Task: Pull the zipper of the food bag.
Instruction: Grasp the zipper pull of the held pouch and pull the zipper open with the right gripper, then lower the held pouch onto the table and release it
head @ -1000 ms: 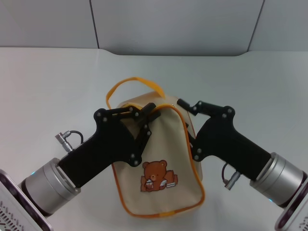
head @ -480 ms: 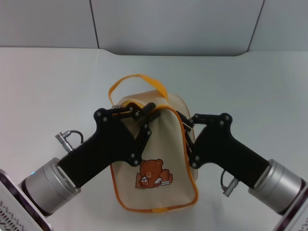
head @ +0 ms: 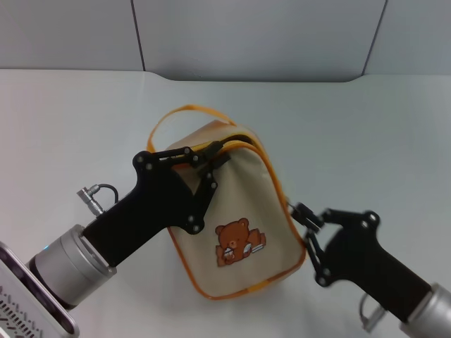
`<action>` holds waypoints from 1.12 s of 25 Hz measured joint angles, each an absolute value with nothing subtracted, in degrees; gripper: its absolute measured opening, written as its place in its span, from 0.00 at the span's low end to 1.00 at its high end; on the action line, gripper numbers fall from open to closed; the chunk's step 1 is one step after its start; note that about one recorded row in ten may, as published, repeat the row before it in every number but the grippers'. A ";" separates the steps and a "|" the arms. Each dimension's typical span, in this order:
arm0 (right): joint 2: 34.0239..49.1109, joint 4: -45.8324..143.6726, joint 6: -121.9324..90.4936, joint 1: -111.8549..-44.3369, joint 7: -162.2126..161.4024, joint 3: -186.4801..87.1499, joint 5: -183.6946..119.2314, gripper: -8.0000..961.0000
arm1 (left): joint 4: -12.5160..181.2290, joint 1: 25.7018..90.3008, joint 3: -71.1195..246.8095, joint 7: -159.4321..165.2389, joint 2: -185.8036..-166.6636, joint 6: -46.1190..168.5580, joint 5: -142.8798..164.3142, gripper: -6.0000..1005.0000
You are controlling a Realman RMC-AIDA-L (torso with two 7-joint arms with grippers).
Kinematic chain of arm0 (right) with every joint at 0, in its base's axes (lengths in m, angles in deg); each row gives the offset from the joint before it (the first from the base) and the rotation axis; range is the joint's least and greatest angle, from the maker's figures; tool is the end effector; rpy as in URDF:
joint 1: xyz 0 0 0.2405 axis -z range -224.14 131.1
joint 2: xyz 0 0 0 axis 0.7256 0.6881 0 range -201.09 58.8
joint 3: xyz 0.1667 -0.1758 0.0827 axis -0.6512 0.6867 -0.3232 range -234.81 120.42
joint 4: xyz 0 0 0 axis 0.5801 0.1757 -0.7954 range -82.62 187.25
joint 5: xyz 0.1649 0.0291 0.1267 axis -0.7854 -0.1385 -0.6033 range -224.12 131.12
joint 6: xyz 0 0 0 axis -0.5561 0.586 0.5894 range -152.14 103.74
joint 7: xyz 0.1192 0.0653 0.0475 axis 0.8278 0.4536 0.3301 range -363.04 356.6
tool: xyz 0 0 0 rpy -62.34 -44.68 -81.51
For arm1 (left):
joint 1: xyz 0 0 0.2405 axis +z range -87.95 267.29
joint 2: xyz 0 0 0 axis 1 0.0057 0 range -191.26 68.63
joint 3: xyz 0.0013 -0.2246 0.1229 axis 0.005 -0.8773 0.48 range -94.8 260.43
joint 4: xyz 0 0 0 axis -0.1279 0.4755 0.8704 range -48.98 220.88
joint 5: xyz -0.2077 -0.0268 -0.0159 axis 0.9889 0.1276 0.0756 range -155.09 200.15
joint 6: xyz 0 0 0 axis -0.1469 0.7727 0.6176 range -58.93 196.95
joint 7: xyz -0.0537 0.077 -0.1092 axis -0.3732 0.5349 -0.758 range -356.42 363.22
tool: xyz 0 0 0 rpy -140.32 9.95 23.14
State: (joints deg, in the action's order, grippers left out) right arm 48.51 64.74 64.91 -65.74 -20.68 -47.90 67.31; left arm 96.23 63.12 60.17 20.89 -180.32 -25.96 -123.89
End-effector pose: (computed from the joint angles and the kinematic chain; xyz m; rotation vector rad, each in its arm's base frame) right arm 0.2754 0.2161 -0.0888 -2.0983 -0.2010 0.7635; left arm -0.2286 0.2619 -0.0642 -1.9833 0.5166 -0.9413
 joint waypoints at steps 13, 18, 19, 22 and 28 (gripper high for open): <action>48.51 61.75 64.37 -60.15 -19.82 -48.02 66.92 0.02 | 96.59 63.50 59.52 20.12 -180.39 -25.76 -123.87 0.07; 48.33 60.79 67.61 -59.19 -13.86 -49.41 66.66 0.02 | 98.32 65.34 60.08 15.90 -180.56 -24.09 -124.17 0.07; 48.33 60.79 67.61 -59.19 -13.86 -49.41 66.66 0.02 | 98.32 65.34 60.08 15.90 -180.56 -24.09 -124.17 0.07; 48.29 58.11 68.90 -59.37 -7.59 -49.87 66.66 0.05 | 100.57 67.21 60.18 13.25 -180.58 -22.76 -124.37 0.07; 48.16 50.91 71.95 -61.86 9.97 -50.39 66.69 0.24 | 105.15 70.93 58.28 10.96 -180.58 -19.77 -124.04 0.13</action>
State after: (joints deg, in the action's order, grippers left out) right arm 48.16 50.91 71.95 -61.86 9.97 -50.39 66.69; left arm 105.15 70.93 58.28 10.96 -180.58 -19.77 -124.04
